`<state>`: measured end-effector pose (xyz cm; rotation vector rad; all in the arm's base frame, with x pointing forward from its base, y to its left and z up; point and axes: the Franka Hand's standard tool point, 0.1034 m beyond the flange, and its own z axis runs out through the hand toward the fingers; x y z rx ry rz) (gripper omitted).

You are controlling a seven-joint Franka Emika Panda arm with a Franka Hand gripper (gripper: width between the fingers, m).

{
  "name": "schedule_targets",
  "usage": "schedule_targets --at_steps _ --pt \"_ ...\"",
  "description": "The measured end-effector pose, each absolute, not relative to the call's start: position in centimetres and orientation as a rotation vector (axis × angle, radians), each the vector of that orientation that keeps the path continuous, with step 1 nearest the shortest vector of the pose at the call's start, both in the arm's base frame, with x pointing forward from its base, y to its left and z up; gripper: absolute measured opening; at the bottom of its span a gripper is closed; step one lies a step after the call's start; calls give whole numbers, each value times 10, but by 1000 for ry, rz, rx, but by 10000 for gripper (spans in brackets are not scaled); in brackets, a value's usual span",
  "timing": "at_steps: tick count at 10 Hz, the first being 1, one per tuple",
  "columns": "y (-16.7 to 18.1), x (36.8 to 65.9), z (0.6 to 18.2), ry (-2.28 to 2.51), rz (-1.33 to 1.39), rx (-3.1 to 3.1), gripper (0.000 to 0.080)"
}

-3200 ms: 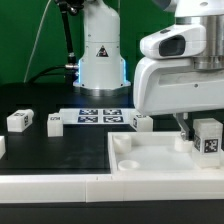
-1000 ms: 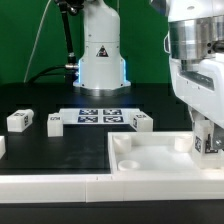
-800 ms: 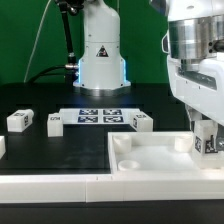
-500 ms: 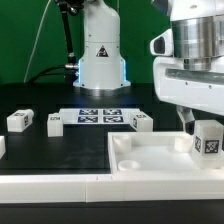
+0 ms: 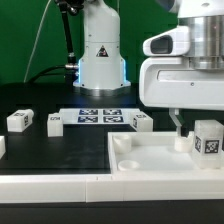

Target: Assemble one leg

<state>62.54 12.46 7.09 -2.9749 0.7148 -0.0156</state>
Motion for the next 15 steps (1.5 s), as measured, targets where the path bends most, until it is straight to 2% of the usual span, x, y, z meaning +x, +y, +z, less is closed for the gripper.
schedule_targets --at_steps 6,8,9,13,15 --pt "119 628 70 -68 -73 -3091 649" --pt "119 628 70 -98 -74 -3090 377" --pt "119 628 70 -98 -74 -3090 290" --pt "115 629 70 4 -70 -3083 290" --pt "114 630 71 336 -60 -3038 290"
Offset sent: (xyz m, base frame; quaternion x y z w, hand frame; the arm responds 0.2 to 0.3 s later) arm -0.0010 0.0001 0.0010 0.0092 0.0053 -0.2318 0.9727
